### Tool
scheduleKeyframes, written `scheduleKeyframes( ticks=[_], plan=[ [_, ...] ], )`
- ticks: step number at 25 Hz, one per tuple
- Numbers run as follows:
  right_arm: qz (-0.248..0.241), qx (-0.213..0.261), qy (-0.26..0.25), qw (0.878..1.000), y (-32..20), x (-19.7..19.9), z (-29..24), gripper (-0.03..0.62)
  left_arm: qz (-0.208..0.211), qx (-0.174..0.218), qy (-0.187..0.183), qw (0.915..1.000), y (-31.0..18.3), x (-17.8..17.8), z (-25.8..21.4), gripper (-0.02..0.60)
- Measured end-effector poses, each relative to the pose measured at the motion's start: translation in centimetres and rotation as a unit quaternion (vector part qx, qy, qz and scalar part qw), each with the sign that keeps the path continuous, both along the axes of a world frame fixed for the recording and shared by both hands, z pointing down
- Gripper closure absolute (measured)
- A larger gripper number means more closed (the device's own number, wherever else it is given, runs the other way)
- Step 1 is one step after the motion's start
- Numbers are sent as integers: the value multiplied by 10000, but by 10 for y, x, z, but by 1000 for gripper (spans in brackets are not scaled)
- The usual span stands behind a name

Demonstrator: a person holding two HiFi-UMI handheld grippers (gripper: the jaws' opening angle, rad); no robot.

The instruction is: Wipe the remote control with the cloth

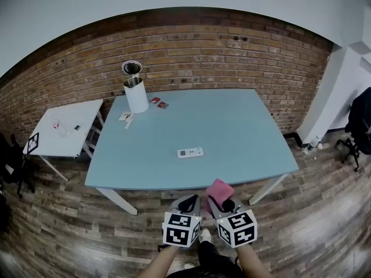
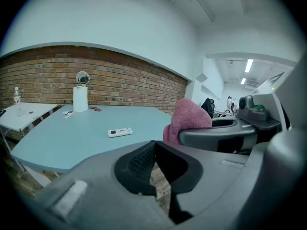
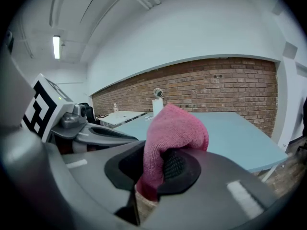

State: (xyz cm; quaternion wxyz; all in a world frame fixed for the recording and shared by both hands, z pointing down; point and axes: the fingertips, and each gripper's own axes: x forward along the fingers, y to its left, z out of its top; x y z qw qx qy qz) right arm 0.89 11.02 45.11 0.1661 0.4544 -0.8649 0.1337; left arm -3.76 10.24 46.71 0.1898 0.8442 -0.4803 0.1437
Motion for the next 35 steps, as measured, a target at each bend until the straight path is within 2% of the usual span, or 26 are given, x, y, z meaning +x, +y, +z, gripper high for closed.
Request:
scheduleKeyframes(
  ticks=[13,17,21,24,26,30,32,35],
  plan=[
    [-353,-260,0,9990,-113,-2,32,531,-15,-255,-419,9988,-114,-3,38,584],
    [-576,-480,45,9972,-142,-3,48,531,249,-64,-825,9963,-148,-3,53,583],
    [-801,-662,74,9946,-167,-1,60,531,422,-85,-1305,9905,-174,-7,77,581],
    [-943,-770,81,9925,-184,0,67,531,651,-164,-1773,9819,-190,-11,92,578],
    [-999,-797,68,9918,-195,1,69,531,862,-245,-2014,9754,-200,-13,101,526],
    [-1088,-820,36,9907,-212,4,72,531,1174,-424,-2396,9628,-217,-16,117,480],
    [-1094,-816,17,9906,-220,8,72,531,1407,-501,-2609,9538,-225,-17,124,452],
    [-1061,-838,-13,9908,-227,12,74,531,1820,-558,-2969,9357,-235,-18,132,409]
  ],
)
